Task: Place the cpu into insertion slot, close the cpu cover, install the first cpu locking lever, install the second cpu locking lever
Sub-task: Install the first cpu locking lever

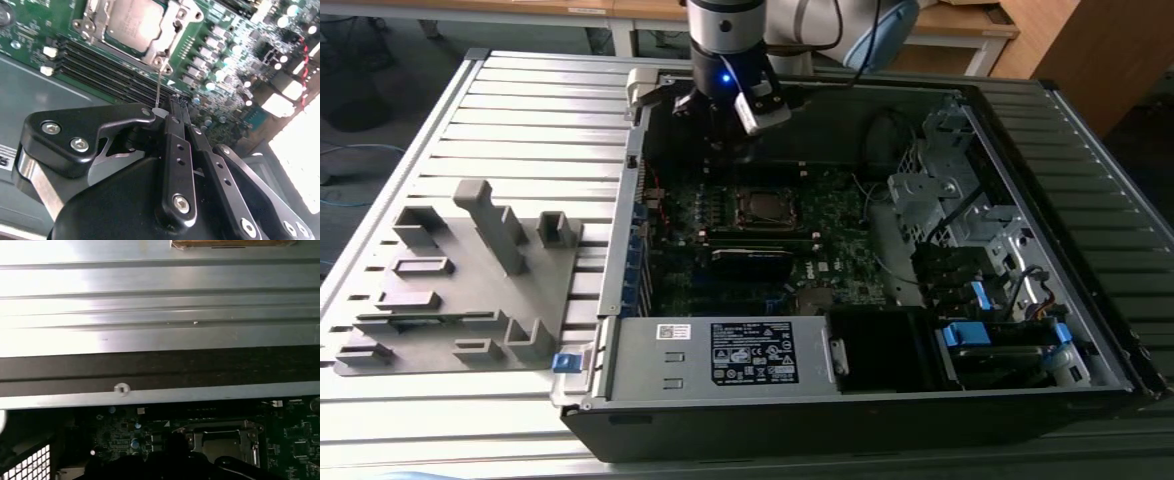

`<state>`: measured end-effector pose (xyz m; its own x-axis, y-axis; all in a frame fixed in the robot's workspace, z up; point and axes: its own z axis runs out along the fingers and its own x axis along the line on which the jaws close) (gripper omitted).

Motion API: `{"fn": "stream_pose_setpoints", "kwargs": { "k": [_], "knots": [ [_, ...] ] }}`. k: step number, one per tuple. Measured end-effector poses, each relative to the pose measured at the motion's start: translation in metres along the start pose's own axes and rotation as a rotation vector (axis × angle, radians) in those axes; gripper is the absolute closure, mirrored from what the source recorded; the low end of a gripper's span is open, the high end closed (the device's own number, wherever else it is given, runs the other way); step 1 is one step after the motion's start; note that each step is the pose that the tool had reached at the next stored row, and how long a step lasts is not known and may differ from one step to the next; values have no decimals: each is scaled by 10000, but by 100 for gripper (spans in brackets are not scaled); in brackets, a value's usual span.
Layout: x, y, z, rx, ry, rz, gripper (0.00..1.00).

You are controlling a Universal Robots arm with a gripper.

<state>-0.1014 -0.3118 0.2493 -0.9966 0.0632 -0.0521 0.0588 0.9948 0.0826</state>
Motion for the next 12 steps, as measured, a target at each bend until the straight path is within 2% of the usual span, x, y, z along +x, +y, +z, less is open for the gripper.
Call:
{"fn": "stream_pose_setpoints", "kwargs": {
  "k": [6,9,10,11,12],
  "knots": [
    [-132,8,8,87,-6,8,89],
    [-152,9,9,91,-6,10,89],
    [-152,8,8,48,-3,12,89],
    [-153,9,9,-49,3,15,89],
    [-153,9,9,-177,9,20,89]
  ]
}}
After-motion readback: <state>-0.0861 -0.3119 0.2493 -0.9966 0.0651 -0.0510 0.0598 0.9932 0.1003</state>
